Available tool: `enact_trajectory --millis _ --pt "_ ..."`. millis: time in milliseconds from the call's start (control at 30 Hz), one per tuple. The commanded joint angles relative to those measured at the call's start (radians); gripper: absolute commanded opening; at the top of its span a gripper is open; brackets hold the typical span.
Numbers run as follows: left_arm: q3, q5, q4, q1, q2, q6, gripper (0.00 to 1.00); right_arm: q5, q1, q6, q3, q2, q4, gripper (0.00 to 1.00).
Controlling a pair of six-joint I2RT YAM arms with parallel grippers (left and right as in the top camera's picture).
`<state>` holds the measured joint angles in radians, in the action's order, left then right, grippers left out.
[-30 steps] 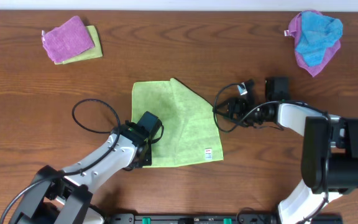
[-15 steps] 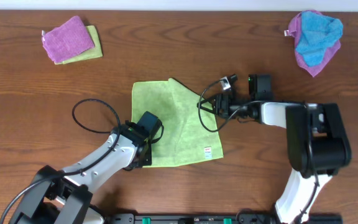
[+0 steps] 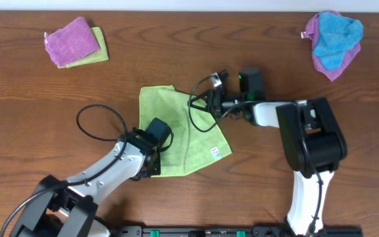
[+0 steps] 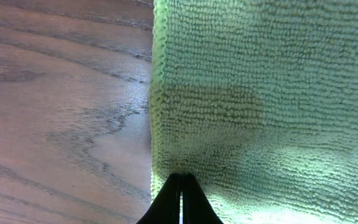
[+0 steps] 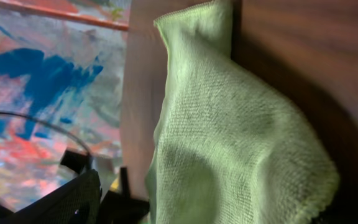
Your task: Fold the cloth
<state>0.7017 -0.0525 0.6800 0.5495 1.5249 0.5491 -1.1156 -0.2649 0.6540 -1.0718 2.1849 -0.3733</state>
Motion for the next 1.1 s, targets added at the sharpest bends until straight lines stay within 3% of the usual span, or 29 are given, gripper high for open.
enact_trajectory --millis 0,300,533,600,667,767,900,1067 --pt "0.004 0.001 -0.003 -0.007 0.012 -0.011 0.06 0.058 -0.005 -0.023 -0.076 0.026 -0.022 0.82" --pt "0.004 -0.002 -0.003 -0.007 0.012 -0.022 0.06 -0.028 0.01 -0.023 -0.305 0.026 -0.157 0.82" --pt "0.004 -0.012 -0.003 -0.007 0.012 -0.033 0.06 -0.183 0.089 0.0 -0.371 0.026 -0.098 0.74" --pt "0.004 -0.029 -0.003 -0.007 0.012 -0.033 0.06 -0.24 0.113 -0.019 -0.371 0.026 -0.003 0.66" --pt "0.004 -0.034 -0.006 -0.009 0.012 -0.033 0.06 -0.264 0.129 -0.038 -0.371 0.026 0.075 0.49" --pt "0.004 -0.032 -0.006 -0.027 0.012 -0.033 0.06 -0.276 0.142 -0.01 -0.373 0.02 0.094 0.41" --pt "0.004 -0.026 -0.008 -0.062 0.012 -0.033 0.06 -0.263 0.142 0.015 -0.429 0.01 0.068 0.23" --pt "0.004 -0.019 -0.007 -0.082 0.012 -0.034 0.06 -0.124 0.189 0.01 -0.568 0.009 0.11 0.26"
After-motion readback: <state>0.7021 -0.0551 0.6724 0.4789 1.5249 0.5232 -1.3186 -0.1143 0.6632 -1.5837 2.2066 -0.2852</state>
